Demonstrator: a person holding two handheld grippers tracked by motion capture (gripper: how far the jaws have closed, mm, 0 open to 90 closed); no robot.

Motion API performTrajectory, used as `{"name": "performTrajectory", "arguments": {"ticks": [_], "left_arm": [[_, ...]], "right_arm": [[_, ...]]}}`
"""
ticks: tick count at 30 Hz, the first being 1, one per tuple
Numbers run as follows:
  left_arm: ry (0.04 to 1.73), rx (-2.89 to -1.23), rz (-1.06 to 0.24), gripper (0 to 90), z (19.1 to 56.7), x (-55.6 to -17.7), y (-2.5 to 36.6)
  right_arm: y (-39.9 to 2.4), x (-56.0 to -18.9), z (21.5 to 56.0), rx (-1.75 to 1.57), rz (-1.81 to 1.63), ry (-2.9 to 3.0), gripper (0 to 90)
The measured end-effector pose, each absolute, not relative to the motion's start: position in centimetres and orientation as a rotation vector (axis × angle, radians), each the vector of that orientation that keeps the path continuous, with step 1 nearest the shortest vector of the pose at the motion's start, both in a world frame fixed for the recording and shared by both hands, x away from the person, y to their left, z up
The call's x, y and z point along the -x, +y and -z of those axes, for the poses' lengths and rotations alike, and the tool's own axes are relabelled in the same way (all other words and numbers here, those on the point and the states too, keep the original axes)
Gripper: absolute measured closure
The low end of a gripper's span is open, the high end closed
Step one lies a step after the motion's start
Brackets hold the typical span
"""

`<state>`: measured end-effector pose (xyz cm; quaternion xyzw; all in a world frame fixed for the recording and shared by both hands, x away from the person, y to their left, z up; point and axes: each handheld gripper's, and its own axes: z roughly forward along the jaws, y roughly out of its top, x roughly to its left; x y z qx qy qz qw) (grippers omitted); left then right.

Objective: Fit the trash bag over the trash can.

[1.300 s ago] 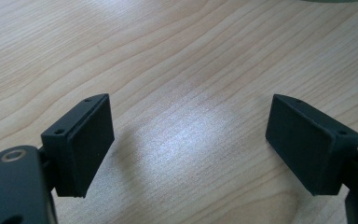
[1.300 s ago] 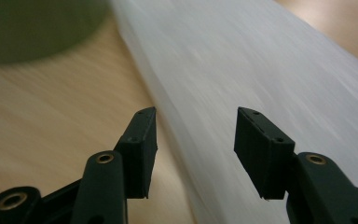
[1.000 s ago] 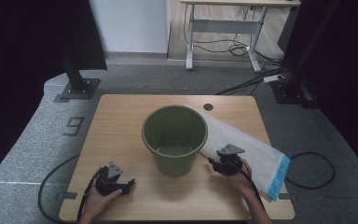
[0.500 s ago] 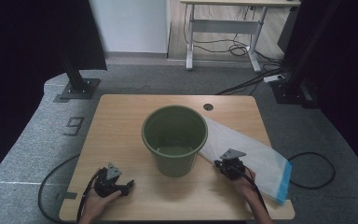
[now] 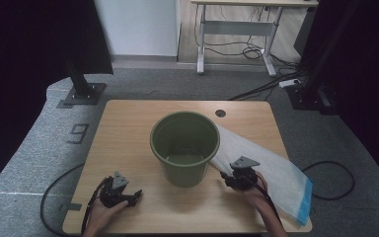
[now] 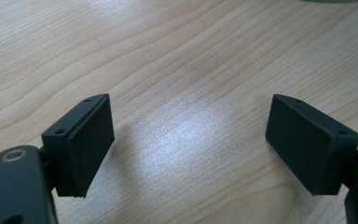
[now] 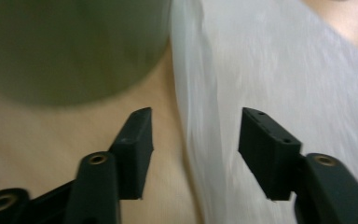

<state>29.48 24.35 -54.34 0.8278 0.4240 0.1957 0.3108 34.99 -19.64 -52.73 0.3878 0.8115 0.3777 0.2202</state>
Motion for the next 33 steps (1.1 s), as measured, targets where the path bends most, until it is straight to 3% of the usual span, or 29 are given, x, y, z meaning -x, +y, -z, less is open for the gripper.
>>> {"name": "performTrajectory", "arguments": {"ticks": [4,12,17,18,22,33], "left_arm": [[1.121,-2.187,-0.523,15.0,54.3,-29.4,24.3],[1.114,-2.187,-0.532,15.3,54.3,-29.3,24.4],[1.111,-2.187,-0.533,15.3,54.4,-29.4,24.4],[1.110,-2.186,-0.533,15.3,54.4,-29.4,24.4],[1.107,-2.188,-0.538,15.7,54.4,-29.3,24.4],[1.113,-2.185,-0.541,15.6,54.4,-29.3,24.6]], "right_arm": [[-18.0,-37.4,53.2,-1.084,-1.051,2.248,42.4],[-17.1,-38.7,54.4,-1.096,-1.042,2.266,42.2],[-17.0,-39.2,54.9,-1.106,-1.014,2.274,52.0],[-17.0,-39.2,54.9,-1.090,-1.010,2.275,64.5],[-17.4,-39.4,54.9,-1.098,-0.991,2.269,86.2],[-21.8,-38.7,51.3,-1.208,-1.223,2.082,88.8]]}}
